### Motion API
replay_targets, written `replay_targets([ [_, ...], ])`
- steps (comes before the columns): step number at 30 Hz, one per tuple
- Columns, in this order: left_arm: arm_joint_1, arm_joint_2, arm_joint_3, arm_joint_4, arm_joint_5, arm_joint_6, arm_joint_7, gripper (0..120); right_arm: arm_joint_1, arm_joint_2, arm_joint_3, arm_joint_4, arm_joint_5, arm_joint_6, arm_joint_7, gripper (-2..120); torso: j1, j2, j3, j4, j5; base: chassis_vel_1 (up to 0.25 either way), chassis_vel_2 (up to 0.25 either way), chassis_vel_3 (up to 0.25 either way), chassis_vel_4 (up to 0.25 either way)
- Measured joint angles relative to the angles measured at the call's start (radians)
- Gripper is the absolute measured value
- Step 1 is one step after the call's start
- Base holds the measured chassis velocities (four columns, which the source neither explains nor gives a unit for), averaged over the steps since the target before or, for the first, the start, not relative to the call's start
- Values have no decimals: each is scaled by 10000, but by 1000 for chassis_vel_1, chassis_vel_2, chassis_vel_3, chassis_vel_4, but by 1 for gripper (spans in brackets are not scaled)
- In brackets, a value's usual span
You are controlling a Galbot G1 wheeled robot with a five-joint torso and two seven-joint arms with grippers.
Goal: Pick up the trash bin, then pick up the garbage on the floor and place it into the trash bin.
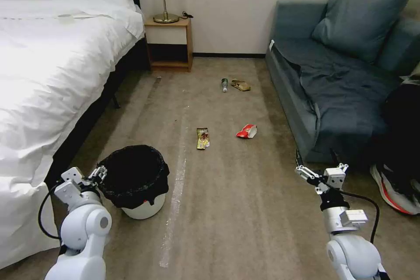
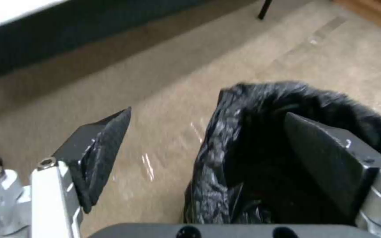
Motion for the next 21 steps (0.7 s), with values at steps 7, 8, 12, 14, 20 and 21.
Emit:
replay_targets([
  [7, -621, -28, -22, 1243, -445, 261, 69, 91, -72, 123, 39, 49, -32, 130, -153, 100, 0, 0, 0, 0, 0, 0, 0, 0, 0],
  [8, -692, 1, -25, 1435, -525, 332, 198, 91, -63, 173, 6, 65, -48, 139, -185, 100, 0, 0, 0, 0, 1, 0, 0, 0, 0],
  [12, -832, 0, -37, 1791, -636, 372, 448, 84, -73, 229, -48, 64, -119, 175, -256, 100, 0, 0, 0, 0, 1, 0, 0, 0, 0],
  [14, -884, -3, -48, 1976, -1098, 652, 742, 69, -93, 266, -73, 33, -186, 251, -312, 100, 0, 0, 0, 0, 1, 0, 0, 0, 0],
  [20, -757, -69, -50, 1921, -1089, 802, 907, 49, -78, 257, -75, 37, -176, 258, -312, 100, 0, 1, -2, 3, 9, 0, 0, 0, 0],
  [21, -757, -69, -50, 1921, -1089, 802, 907, 49, -78, 257, -75, 37, -176, 258, -312, 100, 0, 1, -2, 3, 9, 0, 0, 0, 0],
])
